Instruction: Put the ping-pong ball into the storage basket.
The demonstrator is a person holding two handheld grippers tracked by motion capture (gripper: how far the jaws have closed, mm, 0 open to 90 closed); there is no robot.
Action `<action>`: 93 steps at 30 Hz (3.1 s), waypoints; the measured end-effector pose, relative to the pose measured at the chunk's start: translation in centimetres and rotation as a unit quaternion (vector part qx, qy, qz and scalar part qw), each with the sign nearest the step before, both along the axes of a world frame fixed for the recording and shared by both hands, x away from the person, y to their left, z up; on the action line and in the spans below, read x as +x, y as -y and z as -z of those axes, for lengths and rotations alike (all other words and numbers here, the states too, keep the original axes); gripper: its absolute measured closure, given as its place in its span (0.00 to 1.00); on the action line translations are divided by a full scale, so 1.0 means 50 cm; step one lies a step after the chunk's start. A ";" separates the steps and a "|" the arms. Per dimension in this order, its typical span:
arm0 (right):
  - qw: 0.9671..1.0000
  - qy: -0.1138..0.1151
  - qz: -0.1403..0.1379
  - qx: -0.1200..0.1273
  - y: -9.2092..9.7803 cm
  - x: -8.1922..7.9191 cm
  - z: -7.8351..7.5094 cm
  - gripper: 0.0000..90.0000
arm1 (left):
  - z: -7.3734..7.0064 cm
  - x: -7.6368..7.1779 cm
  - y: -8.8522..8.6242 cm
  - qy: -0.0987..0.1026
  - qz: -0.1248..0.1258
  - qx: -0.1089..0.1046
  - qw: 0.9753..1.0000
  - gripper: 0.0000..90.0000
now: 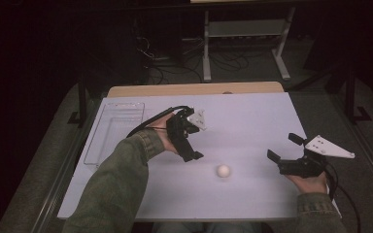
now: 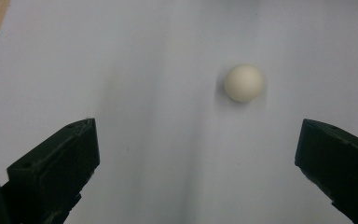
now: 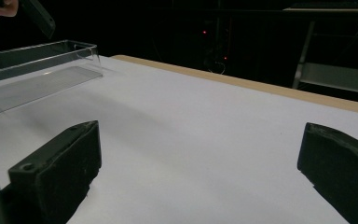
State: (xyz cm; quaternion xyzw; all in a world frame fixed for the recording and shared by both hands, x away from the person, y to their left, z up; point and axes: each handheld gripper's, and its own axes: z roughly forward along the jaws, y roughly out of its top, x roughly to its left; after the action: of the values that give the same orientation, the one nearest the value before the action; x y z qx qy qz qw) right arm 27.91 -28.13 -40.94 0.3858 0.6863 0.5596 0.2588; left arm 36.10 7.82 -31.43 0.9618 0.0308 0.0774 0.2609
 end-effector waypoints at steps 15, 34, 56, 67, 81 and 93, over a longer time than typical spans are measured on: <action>1.000 -0.001 -0.001 0.001 0.001 -0.001 0.000 0.00 | 0.017 0.001 0.023 -0.006 0.010 0.014 1.000 0.00; 1.000 -0.001 -0.001 0.001 0.002 -0.002 0.000 0.00 | 0.035 -0.003 0.053 -0.016 0.025 0.020 0.999 0.00; 1.000 0.000 0.000 0.002 0.004 -0.004 0.000 0.00 | 0.066 -0.012 0.092 -0.026 0.042 0.035 0.998 0.00; 1.000 -0.001 -0.001 0.002 0.004 -0.004 0.000 0.00 | 0.079 -0.010 0.103 -0.035 0.042 0.032 0.998 0.00; 1.000 -0.002 -0.002 0.001 0.004 -0.005 0.001 0.00 | 0.100 -0.009 0.120 -0.044 0.047 0.034 0.997 0.00; 1.000 0.002 0.000 0.005 0.007 -0.008 -0.001 0.00 | 0.116 -0.011 0.132 -0.041 0.054 0.043 0.997 0.00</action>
State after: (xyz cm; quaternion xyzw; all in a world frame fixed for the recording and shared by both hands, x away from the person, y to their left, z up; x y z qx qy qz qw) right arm 27.53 -28.46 -40.91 0.3863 0.6828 0.5640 0.2579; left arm 35.57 1.21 -37.20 0.9747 -0.0135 0.0249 0.2216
